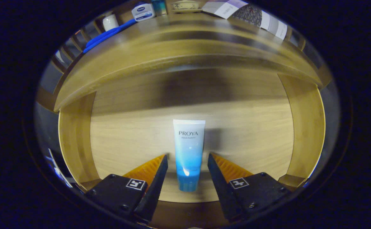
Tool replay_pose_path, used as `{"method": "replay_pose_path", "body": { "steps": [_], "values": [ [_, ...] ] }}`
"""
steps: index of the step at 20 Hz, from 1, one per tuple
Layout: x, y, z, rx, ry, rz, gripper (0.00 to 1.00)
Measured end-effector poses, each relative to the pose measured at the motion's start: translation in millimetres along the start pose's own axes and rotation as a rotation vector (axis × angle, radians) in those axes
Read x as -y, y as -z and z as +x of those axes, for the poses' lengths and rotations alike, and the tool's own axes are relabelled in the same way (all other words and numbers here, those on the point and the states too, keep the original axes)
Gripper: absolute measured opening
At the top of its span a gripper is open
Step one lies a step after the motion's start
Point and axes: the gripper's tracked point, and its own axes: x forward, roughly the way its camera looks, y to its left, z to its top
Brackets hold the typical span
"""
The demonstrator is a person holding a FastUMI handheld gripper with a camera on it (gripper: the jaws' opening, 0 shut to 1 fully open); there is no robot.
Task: Pull open the drawer, take out the items inside it, and place them on the countertop above the cabinet.
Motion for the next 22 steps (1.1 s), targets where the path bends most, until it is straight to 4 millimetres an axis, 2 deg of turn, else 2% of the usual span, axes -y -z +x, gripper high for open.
{"method": "replay_pose_path", "body": {
  "steps": [3,8,11,14,22],
  "values": [
    [2,7,2,-0.034,0.019,-0.014,0.71],
    [5,6,2,-0.022,0.047,0.006,0.49],
    [3,8,-6,-0.009,0.013,0.023,0.47],
    [0,11,-23,0.027,-0.009,0.005,0.46],
    [-4,12,-98,0.144,-0.046,-0.03,0.46]
  ]
}}
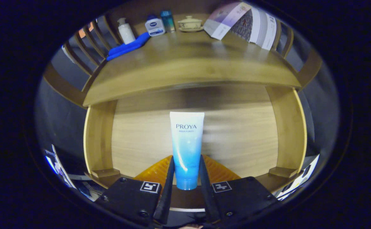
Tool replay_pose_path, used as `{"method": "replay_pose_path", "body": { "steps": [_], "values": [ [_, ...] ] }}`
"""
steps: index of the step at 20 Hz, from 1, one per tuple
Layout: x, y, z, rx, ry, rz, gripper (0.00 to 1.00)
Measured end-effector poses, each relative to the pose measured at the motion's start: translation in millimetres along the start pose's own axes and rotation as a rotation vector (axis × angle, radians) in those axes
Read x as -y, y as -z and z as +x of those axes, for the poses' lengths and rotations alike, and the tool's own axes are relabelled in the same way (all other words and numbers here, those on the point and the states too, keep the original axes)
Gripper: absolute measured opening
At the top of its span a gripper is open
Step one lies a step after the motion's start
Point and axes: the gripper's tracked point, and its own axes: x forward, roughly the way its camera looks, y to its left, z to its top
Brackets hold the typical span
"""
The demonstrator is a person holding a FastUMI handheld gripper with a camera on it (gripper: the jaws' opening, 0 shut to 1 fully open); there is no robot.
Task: Pull open the drawer, take out the items inside it, and place them on the countertop above the cabinet.
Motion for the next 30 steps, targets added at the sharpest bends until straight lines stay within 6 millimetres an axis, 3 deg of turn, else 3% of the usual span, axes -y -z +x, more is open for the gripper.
{"method": "replay_pose_path", "body": {
  "steps": [5,10,16,21,24,30],
  "values": [
    [-5,-25,-33,0.057,-0.008,-0.005,0.46],
    [-9,-67,-44,0.081,0.003,0.012,0.46],
    [-1,-132,-32,0.099,0.066,0.036,0.46],
    [-4,-169,-14,0.105,0.05,0.037,0.46],
    [-2,-177,-1,0.104,0.056,0.026,0.46],
    [-6,-170,21,0.078,0.033,0.041,0.46]
  ]
}}
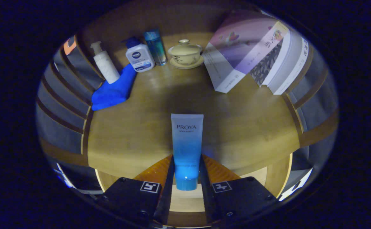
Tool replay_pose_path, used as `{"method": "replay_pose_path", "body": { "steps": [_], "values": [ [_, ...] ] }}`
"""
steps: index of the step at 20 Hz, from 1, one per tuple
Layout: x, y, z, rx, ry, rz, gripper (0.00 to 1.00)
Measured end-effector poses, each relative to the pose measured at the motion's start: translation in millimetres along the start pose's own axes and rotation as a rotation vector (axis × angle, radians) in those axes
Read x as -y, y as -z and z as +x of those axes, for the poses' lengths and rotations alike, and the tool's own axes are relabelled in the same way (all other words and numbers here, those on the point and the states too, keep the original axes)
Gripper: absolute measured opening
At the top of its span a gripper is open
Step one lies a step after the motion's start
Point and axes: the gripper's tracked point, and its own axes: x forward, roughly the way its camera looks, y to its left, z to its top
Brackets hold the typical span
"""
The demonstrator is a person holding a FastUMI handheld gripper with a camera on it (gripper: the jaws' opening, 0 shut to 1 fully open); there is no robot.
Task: Pull open the drawer, take out the items inside it, and place them on the countertop above the cabinet.
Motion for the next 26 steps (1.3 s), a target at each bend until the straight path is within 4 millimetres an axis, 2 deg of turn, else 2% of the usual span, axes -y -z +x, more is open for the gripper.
{"method": "replay_pose_path", "body": {
  "steps": [5,11,14,16,19,26],
  "values": [
    [1,2,1,0.042,0.047,-0.117,0.48],
    [-1,1,1,0.101,0.035,-0.072,0.54],
    [-2,-3,-5,0.151,0.01,-0.042,0.57],
    [2,-6,-17,0.194,0.027,-0.039,0.59],
    [-3,-12,-43,0.289,0.002,-0.054,0.61],
    [-19,0,-105,0.482,-0.067,-0.101,0.61]
  ]
}}
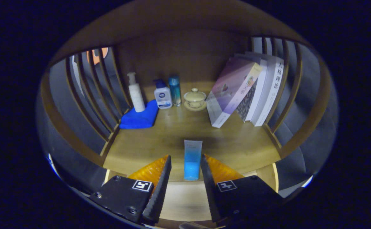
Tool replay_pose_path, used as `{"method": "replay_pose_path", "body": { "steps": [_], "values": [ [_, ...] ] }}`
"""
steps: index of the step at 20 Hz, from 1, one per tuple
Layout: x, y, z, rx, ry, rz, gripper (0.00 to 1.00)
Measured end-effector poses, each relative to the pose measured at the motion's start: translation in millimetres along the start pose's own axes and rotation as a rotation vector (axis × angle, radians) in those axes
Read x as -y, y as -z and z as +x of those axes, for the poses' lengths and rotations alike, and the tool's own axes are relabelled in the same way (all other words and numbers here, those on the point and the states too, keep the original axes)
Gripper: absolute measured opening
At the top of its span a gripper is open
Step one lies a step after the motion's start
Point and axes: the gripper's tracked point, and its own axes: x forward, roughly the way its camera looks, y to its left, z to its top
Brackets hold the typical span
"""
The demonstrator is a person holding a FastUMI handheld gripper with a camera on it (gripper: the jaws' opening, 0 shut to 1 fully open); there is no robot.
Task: Pull open the drawer, take out the items inside it, and place them on the countertop above the cabinet.
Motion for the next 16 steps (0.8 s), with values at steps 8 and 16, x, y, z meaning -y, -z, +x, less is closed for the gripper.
{"method": "replay_pose_path", "body": {
  "steps": [8,16],
  "values": [
    [-8,6,-79,0.354,-0.06,-0.063,0.74],
    [1,56,-159,0.663,-0.024,-0.102,1.0]
  ]
}}
